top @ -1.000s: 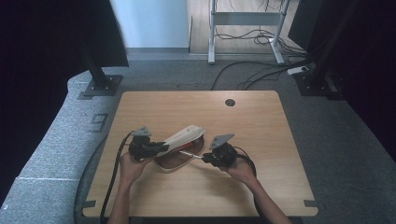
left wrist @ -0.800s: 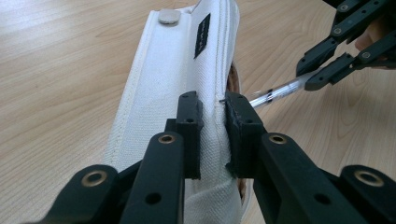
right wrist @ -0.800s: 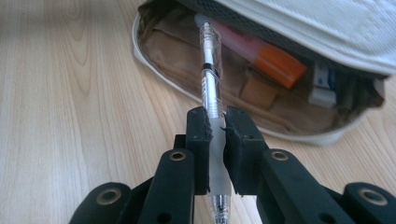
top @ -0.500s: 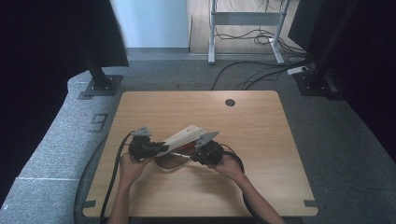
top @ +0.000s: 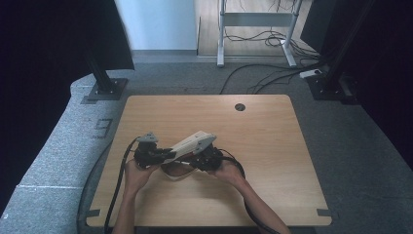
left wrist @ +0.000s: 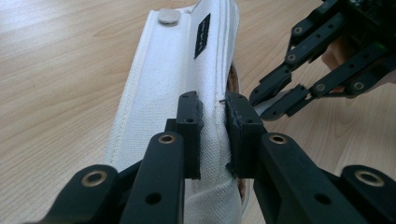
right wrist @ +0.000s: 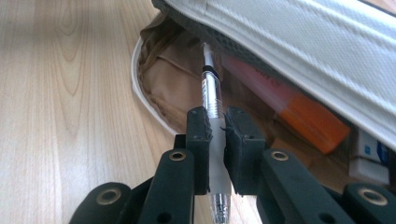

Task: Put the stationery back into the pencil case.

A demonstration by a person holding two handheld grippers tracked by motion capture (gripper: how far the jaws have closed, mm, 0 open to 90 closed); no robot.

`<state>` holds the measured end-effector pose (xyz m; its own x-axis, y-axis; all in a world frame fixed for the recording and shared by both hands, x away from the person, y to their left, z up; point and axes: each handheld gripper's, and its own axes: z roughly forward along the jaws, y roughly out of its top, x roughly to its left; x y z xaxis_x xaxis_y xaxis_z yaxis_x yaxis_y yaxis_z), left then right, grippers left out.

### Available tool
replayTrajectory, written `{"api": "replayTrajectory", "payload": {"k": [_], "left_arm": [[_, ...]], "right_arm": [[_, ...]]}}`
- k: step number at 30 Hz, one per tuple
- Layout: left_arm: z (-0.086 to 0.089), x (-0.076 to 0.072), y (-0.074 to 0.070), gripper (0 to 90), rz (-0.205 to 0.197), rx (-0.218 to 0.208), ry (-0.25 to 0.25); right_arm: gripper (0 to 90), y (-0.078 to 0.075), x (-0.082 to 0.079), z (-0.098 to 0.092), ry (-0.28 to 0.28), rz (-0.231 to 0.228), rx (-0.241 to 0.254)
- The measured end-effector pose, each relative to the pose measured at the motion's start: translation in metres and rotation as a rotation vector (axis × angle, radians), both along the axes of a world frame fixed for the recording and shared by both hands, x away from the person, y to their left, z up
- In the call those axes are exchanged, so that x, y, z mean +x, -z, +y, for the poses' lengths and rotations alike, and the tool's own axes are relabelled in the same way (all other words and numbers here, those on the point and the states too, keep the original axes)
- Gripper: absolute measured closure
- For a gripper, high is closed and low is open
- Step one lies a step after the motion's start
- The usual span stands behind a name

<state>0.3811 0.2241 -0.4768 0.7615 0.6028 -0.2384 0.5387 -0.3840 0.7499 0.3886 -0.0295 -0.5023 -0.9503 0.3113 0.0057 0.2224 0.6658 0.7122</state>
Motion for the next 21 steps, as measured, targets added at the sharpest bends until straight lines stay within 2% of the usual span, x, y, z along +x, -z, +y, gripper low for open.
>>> {"api": "replayTrajectory", "payload": {"k": [12, 21], "left_arm": [[-0.001, 0.000, 0.000, 77.2, -0.001, 0.002, 0.002], [0.000, 0.000, 0.000, 77.2, 0.002, 0.000, 0.004]], "right_arm": [[78.6, 0.010, 0.007, 0.024, -0.028, -0.009, -0.026], [77.2, 0.022, 0.015, 0.028, -0.026, -0.013, -0.072]]}}
